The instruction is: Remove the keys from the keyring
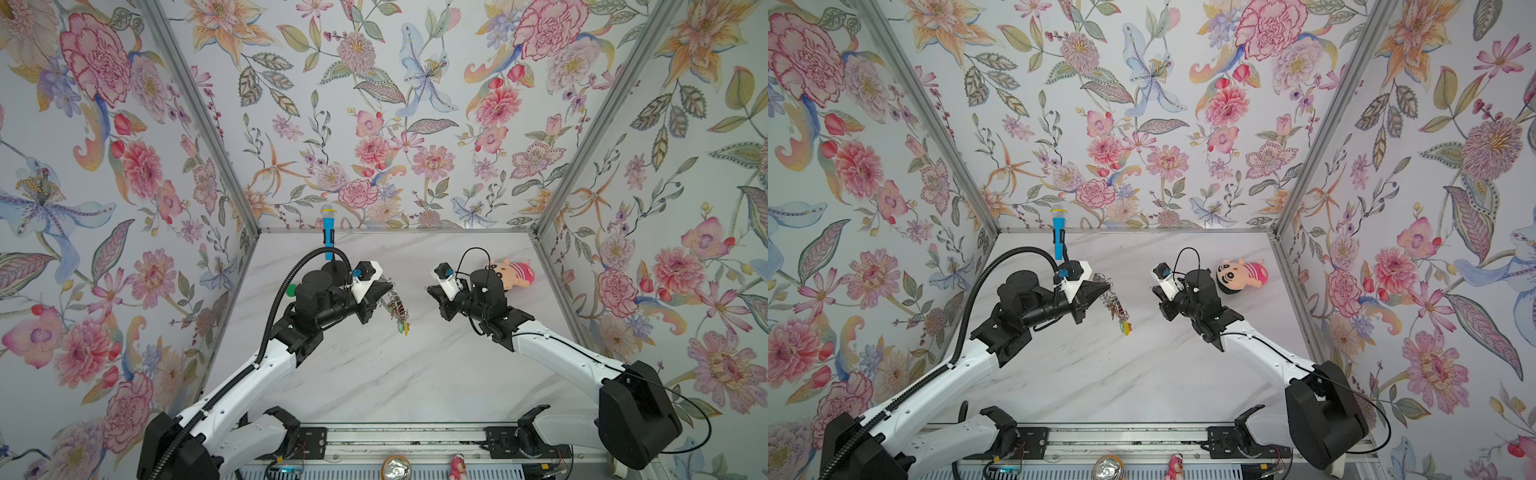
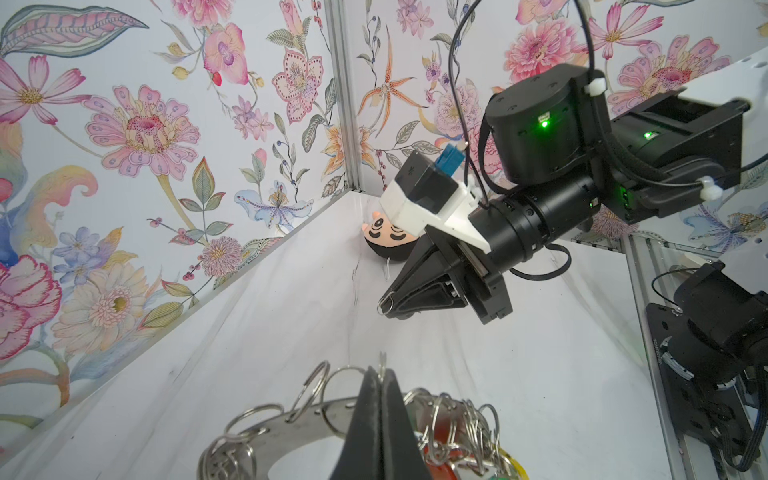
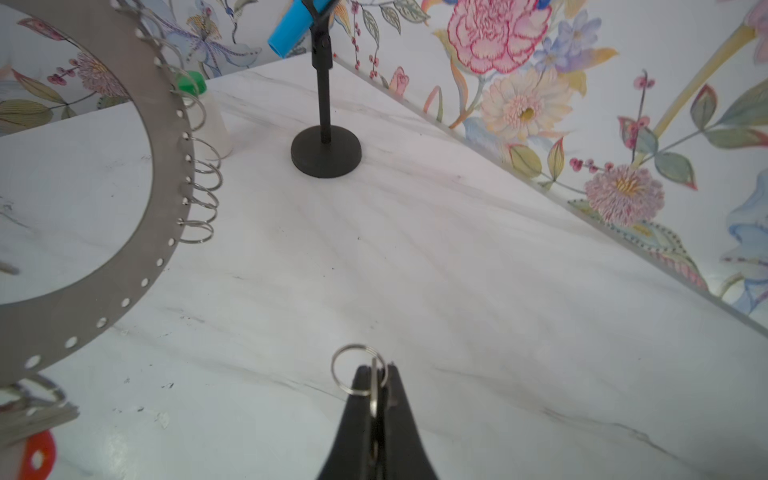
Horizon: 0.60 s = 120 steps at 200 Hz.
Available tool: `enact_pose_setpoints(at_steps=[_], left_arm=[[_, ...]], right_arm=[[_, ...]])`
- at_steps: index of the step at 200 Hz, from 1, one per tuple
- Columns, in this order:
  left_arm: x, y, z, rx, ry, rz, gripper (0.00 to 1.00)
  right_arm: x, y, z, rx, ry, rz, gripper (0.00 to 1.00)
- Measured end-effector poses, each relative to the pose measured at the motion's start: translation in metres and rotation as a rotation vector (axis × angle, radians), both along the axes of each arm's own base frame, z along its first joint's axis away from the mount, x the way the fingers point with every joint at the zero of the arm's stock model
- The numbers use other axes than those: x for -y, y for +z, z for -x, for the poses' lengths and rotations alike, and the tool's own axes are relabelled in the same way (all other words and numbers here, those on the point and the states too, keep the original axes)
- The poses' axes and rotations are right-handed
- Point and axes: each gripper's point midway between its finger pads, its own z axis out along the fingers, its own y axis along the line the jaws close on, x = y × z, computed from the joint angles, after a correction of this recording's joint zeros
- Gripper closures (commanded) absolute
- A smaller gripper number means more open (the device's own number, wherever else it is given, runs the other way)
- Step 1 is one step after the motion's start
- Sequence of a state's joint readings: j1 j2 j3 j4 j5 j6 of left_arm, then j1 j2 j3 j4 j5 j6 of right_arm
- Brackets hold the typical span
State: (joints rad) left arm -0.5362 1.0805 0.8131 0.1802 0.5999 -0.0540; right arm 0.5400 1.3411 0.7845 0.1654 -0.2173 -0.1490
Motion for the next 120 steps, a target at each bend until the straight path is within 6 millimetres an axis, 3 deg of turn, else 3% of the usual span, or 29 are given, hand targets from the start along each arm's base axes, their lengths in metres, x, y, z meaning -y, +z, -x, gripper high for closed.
enact_pose_setpoints(at_steps=[74,120], left_arm=[[0.002,-0.027,-0.017,-0.083,0.014,-0.003,1.00],[0.005,-0.034,-0.020,-0.098,0.010,-0.003,1.00]], right_arm=[[0.018,-0.095,0.009,-0.365,-0.378,0.083,0.98],[0.020,-0.121,0.005,-0.438,-0.484,0.127,0.95]])
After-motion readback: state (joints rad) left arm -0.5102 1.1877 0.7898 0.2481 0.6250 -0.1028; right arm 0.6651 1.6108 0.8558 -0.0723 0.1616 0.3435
